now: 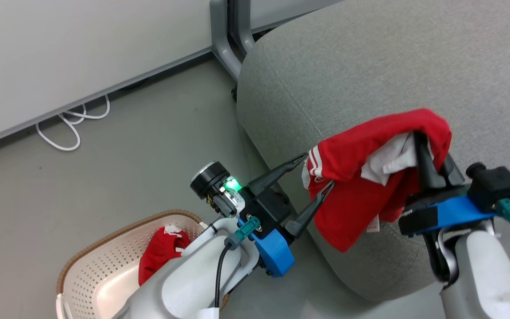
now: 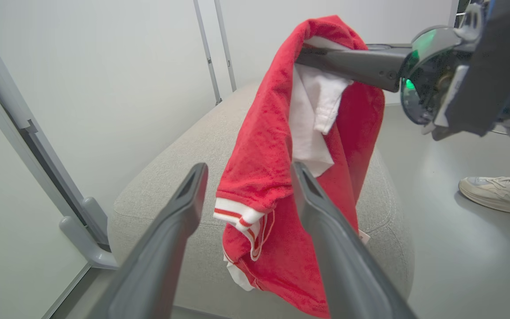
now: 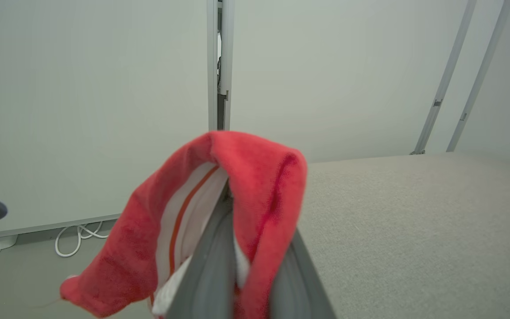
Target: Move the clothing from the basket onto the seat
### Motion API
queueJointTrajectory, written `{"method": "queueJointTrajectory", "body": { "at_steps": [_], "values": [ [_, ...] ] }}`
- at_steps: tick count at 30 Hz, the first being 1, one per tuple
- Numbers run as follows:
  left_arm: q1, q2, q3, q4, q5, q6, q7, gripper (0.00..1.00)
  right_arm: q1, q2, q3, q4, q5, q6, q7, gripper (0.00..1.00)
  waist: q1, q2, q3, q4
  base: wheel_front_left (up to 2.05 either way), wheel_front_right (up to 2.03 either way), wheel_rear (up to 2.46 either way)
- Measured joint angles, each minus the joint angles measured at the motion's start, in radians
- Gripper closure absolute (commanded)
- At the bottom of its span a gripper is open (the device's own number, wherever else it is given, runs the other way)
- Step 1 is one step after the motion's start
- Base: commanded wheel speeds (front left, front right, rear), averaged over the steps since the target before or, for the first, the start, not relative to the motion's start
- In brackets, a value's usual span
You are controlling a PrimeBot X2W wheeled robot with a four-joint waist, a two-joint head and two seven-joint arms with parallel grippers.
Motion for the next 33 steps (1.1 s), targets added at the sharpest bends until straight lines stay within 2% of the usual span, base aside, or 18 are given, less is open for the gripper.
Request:
{"method": "queueJointTrajectory", "body": {
  "at_steps": [9,16,20,23,26,30,33],
  "values": [
    [-0.105,0.029,-0.009,-0.037,0.032,0.0,0.013,0.0,-0.206,-0.027,-0.078,-0.071,-0.025,0.0,0.0,1.0,0.0,0.0,0.121,0.018,0.0,0.0,0.0],
    [-0.203,0.083,-0.015,-0.102,0.06,0.0,0.053,0.0,-0.462,-0.103,-0.219,-0.149,-0.028,0.0,-0.001,1.0,0.0001,0.0,0.274,0.032,0.0,0.0,0.0],
    [-0.248,0.11,-0.021,-0.147,0.078,0.0,0.073,0.0,-0.579,-0.186,-0.327,-0.164,-0.021,0.0,-0.001,1.0,0.0001,-0.0001,0.369,0.04,0.0,0.0,0.0],
    [-0.281,0.128,-0.024,-0.178,0.088,0.0,0.086,0.0,-0.631,-0.255,-0.389,-0.148,-0.018,0.0,-0.001,1.0,0.0001,-0.0001,0.437,0.047,0.0,0.0,0.0],
    [-0.304,0.143,-0.027,-0.204,0.096,0.0,0.098,0.0,-0.652,-0.296,-0.443,-0.114,-0.017,0.0,-0.001,1.0,0.0001,-0.0001,0.498,0.054,0.0,0.0,0.0],
    [-0.314,0.159,-0.026,-0.227,0.098,0.0,0.103,0.0,-0.647,-0.309,-0.475,-0.038,-0.03,0.0,-0.001,1.0,0.0002,-0.0001,0.561,0.064,0.0,0.0,0.0],
    [-0.316,0.17,-0.026,-0.236,0.098,0.004,0.106,0.0,-0.625,-0.288,-0.493,0.034,-0.043,0.0,-0.001,1.0,0.0002,-0.0001,0.591,0.072,0.0,0.0,0.0]
  ]
}}
